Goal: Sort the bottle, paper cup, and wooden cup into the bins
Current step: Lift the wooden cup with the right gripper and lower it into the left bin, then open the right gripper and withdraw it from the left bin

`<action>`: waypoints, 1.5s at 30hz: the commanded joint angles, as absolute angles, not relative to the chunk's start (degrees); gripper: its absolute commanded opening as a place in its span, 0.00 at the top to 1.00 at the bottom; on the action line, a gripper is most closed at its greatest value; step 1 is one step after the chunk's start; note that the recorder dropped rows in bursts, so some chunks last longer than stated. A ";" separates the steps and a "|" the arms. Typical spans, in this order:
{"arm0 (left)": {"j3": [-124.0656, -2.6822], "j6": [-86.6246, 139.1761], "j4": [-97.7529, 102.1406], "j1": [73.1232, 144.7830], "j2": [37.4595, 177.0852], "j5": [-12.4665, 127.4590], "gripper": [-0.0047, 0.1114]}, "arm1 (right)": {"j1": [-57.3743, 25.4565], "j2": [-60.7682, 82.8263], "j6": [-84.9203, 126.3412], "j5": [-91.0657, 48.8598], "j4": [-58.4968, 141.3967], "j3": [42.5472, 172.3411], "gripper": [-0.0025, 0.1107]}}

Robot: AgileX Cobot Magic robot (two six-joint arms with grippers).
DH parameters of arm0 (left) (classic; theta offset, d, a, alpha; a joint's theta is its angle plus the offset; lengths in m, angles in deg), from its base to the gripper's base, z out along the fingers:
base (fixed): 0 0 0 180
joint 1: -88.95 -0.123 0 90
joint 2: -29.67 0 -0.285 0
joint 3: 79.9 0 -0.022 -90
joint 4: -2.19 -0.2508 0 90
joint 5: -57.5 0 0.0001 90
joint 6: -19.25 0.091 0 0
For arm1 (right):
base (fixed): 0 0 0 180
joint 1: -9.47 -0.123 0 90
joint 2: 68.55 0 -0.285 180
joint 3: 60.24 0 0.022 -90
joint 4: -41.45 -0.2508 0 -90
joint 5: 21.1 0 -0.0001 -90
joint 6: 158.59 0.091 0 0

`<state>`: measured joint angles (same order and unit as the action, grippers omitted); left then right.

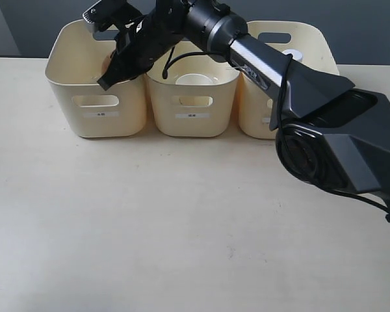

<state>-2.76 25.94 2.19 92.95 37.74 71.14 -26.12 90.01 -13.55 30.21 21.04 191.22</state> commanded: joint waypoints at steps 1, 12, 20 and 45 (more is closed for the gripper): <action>-2.68 25.83 2.57 93.15 37.46 71.13 0.96 | -25.81 89.78 -13.63 29.47 21.23 191.42 0.82; -2.68 25.83 2.57 93.15 37.46 71.13 0.96 | -25.81 89.78 -13.51 28.63 21.23 191.42 0.70; -2.68 25.83 2.57 93.15 37.46 71.13 0.96 | -25.81 89.65 -13.51 26.58 19.92 191.42 0.70; -2.68 25.83 2.57 93.15 37.46 71.13 0.96 | -29.64 69.15 -10.94 48.86 23.54 191.42 0.98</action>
